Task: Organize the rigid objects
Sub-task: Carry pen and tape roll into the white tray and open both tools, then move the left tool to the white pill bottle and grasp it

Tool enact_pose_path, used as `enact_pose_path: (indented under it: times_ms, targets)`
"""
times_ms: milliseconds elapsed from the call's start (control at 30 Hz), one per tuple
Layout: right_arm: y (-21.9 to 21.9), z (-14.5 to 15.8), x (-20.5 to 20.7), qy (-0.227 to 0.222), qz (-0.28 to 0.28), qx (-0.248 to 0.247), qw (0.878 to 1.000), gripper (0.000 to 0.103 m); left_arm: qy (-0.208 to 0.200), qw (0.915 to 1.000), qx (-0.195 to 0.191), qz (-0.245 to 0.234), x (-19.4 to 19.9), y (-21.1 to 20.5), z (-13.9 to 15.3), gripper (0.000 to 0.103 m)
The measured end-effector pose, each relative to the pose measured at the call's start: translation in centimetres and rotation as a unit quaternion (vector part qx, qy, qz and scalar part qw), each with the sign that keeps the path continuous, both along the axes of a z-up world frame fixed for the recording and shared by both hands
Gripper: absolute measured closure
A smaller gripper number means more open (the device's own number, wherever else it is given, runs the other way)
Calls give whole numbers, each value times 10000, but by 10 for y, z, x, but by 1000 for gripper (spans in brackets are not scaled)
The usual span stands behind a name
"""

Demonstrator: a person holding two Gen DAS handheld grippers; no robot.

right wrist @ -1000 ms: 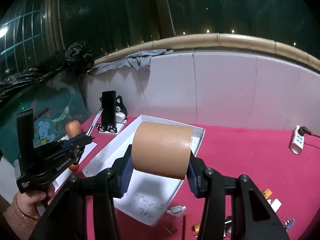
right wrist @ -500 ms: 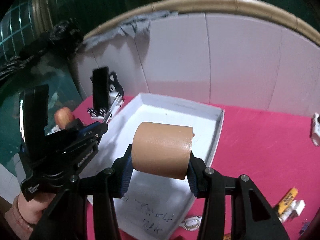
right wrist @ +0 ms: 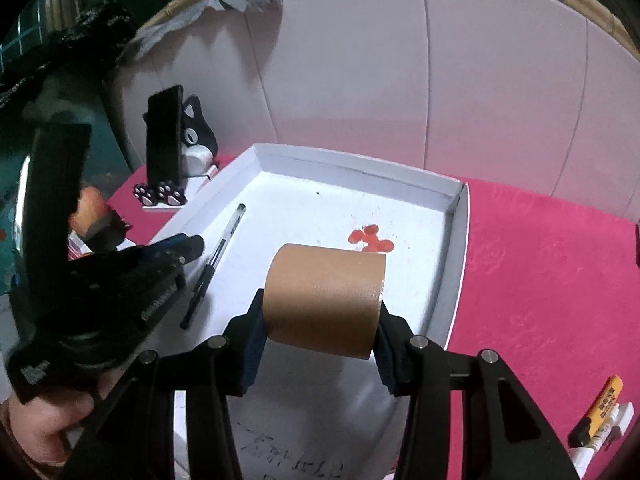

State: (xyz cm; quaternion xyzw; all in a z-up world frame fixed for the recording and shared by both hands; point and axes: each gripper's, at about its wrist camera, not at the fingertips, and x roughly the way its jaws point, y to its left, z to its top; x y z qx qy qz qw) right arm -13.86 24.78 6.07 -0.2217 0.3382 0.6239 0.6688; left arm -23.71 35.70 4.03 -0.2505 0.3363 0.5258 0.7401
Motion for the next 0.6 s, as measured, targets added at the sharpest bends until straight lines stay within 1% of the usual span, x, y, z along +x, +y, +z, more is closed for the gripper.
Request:
enact_pose_path:
  times_ms: [67, 100, 133, 167, 200, 233, 267, 300, 367, 467, 533, 600]
  targets:
    - [1, -3, -3, -49, 54, 12, 10000, 56, 1, 10000, 73, 43, -2, -1, 3, 92]
    - [0, -3, -5, -51, 86, 36, 9999, 56, -28, 9999, 120, 75, -4, -2, 5, 85]
    - [-1, -2, -6, -66, 72, 90, 9999, 55, -83, 9998, 140, 108, -7, -3, 8, 75]
    - [-3, 0, -7, -102, 57, 137, 9998, 51, -188, 9996, 170, 159, -11, -5, 11, 41]
    - [-4, 2, -9, -141, 49, 199, 9997, 44, -278, 9992, 215, 205, -15, -7, 14, 13]
    - [-7, 6, -11, -244, 41, 310, 9992, 21, -340, 9987, 279, 259, -19, -9, 17, 7]
    - [-12, 11, -13, -358, 42, 460, 9983, 6, -362, 9981, 350, 346, -24, -12, 21, 0]
    - [-15, 15, -16, -444, 56, 568, 9974, 1, -388, 9973, 413, 457, -30, -15, 25, 0]
    - [-25, 25, -19, -585, 84, 770, 9953, 0, -569, 9950, 525, 626, -42, -24, 33, 0]
    - [-41, 39, -20, -665, 67, 1057, 9922, 0, -766, 9906, 805, 803, -59, -41, 46, 0]
    - [-51, 47, -20, -680, 22, 1206, 9904, 0, -856, 9881, 989, 809, -65, -52, 52, 0]
    - [-65, 55, -17, -655, -54, 1371, 9884, 0, -929, 9874, 1124, 619, -67, -67, 58, 0]
